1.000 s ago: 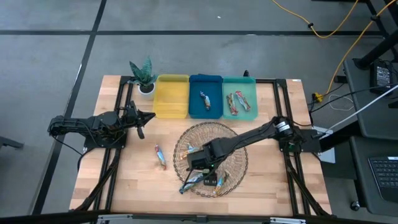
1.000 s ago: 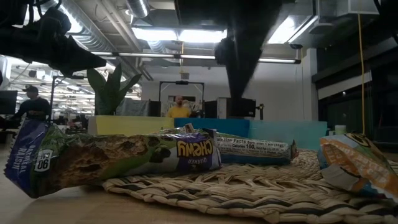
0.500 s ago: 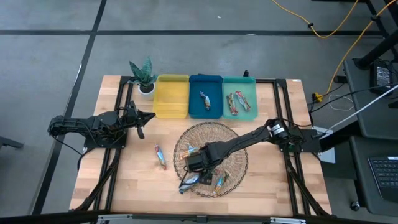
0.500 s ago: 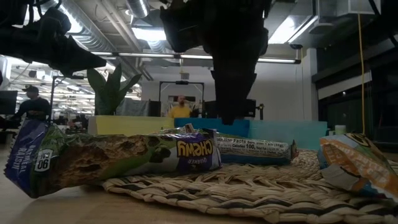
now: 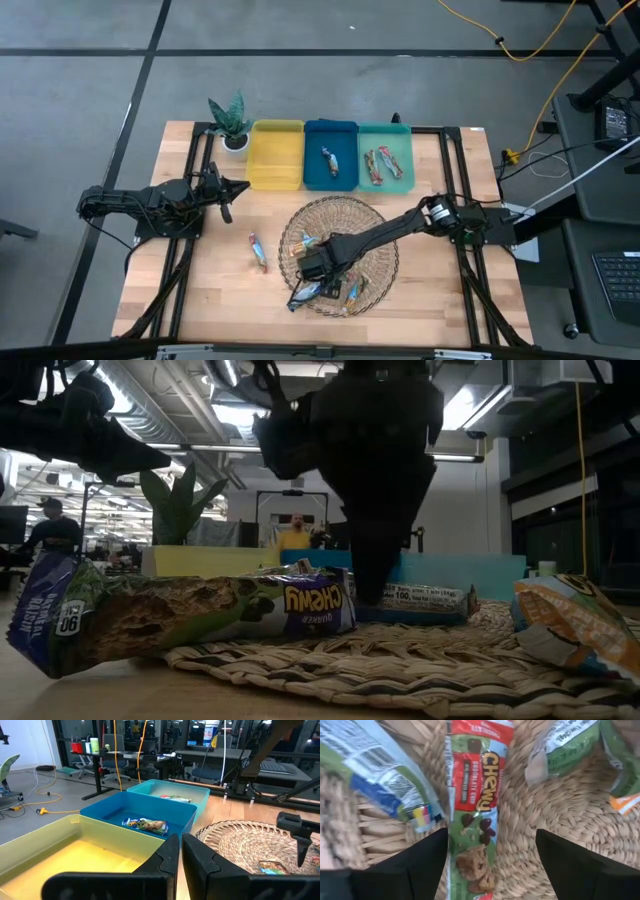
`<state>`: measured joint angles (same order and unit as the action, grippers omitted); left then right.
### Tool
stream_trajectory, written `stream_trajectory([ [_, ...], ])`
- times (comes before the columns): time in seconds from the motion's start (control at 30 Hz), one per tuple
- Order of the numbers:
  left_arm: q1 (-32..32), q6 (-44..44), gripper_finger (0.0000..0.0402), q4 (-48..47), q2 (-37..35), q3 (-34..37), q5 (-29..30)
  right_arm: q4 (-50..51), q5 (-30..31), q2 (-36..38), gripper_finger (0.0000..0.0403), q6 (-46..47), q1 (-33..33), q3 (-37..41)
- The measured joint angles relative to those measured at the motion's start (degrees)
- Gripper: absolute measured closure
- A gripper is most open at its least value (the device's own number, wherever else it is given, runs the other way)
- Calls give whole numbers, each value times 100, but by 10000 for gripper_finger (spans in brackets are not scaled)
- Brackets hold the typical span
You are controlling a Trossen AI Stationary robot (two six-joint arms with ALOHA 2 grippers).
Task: Pick and place Granola Bars by type
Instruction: Put the red granola bar into the green bin
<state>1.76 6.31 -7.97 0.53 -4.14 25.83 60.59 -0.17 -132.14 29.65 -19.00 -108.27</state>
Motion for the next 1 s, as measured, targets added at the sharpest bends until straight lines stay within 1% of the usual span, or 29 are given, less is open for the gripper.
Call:
stream_trajectory([
  [0.17,0,0,386,0,-1,0,0,-1,45,-63,105,-16,0,-2],
  [0.27,2,0,386,0,0,0,0,43,60,-71,126,-4,2,-2],
  [0.37,0,0,386,0,-2,0,0,70,60,-72,163,5,2,-2],
  [0.5,1,0,386,0,0,0,0,224,60,-71,224,17,2,-2],
  [0.63,0,0,386,0,0,0,1,560,59,-51,286,9,2,-2],
  [0.73,1,0,386,0,0,0,0,842,58,18,325,-10,2,-2],
  [0.87,2,0,386,0,0,0,1,1125,58,242,359,-18,2,-7],
  [1.0,2,0,386,1,0,0,2,1344,71,559,366,-17,31,-7],
])
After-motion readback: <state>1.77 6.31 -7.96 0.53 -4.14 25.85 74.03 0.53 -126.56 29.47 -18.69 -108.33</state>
